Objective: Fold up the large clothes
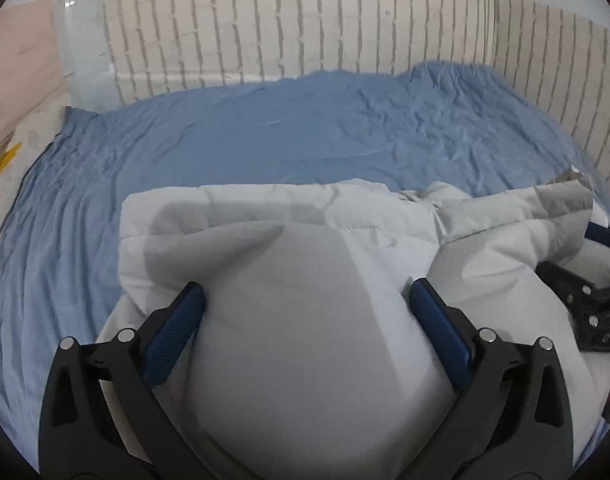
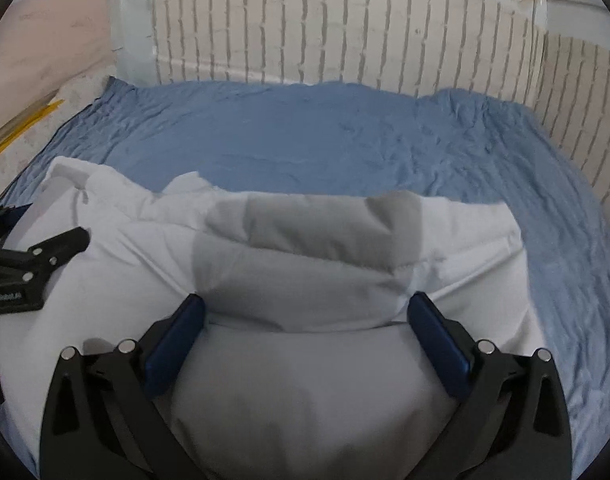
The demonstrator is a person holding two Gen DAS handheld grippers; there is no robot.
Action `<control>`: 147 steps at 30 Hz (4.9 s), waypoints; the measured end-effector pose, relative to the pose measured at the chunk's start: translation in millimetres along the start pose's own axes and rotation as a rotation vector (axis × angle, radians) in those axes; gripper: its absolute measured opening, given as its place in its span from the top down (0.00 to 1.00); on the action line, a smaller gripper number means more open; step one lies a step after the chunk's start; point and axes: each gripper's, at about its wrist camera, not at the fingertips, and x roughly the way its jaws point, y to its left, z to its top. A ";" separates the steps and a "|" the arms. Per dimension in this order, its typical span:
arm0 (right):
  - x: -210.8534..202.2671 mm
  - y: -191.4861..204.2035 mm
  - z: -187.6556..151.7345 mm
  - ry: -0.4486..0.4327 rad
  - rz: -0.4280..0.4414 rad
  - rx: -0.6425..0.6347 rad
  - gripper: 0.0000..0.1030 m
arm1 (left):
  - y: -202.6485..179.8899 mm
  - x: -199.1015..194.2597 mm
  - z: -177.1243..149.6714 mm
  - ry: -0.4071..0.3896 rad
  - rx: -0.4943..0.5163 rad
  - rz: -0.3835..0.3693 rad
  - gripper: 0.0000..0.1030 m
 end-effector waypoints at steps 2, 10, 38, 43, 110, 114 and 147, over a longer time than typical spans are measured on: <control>14.1 5.7 7.8 0.019 -0.003 -0.006 0.01 | 2.0 16.3 3.4 -0.014 -0.013 0.020 0.03; 36.9 7.7 13.9 0.079 -0.007 -0.019 0.01 | 13.1 49.3 11.8 0.021 -0.058 0.000 0.03; -332.9 41.2 -273.4 -0.280 0.008 0.022 0.02 | -35.1 -360.9 -283.0 -0.447 -0.138 0.130 0.03; -368.5 39.7 -283.2 -0.360 -0.012 0.098 0.02 | -31.5 -359.6 -299.7 -0.382 -0.266 0.125 0.03; -381.4 -24.9 -300.1 -0.317 -0.190 0.318 0.02 | -49.0 -339.1 -300.1 -0.296 -0.166 0.199 0.03; -381.9 -24.2 -300.1 -0.319 -0.194 0.309 0.02 | -42.8 -337.5 -300.6 -0.284 -0.196 0.187 0.03; -383.9 -15.4 -298.1 -0.321 -0.222 0.272 0.02 | -41.6 -343.7 -303.7 -0.293 -0.198 0.191 0.03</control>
